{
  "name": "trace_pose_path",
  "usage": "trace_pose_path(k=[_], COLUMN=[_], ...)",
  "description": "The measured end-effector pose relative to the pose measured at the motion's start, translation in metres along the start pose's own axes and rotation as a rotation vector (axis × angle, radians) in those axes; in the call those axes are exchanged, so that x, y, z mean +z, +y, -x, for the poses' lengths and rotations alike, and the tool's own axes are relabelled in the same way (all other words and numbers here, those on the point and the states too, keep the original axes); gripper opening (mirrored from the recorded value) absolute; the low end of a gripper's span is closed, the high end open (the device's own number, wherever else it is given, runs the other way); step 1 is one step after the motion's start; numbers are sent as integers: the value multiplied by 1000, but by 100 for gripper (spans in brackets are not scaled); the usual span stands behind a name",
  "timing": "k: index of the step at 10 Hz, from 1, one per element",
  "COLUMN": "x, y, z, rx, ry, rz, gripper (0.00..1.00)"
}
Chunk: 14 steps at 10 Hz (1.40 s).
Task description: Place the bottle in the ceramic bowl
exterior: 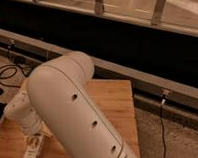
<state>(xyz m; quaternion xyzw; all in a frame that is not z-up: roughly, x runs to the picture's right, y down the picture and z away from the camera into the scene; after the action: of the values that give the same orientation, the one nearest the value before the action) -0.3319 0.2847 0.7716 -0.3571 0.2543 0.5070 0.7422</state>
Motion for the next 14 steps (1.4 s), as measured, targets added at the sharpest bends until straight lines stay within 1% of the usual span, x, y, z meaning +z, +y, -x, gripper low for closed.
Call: trace_pose_path(k=[1, 2, 3, 5, 6, 7, 8, 9, 11, 12, 13, 14], x=[1, -2, -11, -30, -37, -44, -54, -65, -99, -116, -139, -162], y=[0, 1, 4, 10, 13, 10, 10, 11, 5, 9, 15, 22], z=[0, 0, -1, -5, -7, -8, -11, -13, -14, -14, -13, -8], rx=[-20, -32, -44, -66, -76, -79, -85, -93, -112, -148, -196, -253], ry=[-5, -17, -37, -70, -89, -108, -130, -154, -222, -258, -298, -341], rz=[1, 3, 5, 11, 32, 42, 58, 75, 97, 102, 102, 92], gripper=[61, 54, 43, 24, 13, 5, 0, 0, 0, 0, 0, 0])
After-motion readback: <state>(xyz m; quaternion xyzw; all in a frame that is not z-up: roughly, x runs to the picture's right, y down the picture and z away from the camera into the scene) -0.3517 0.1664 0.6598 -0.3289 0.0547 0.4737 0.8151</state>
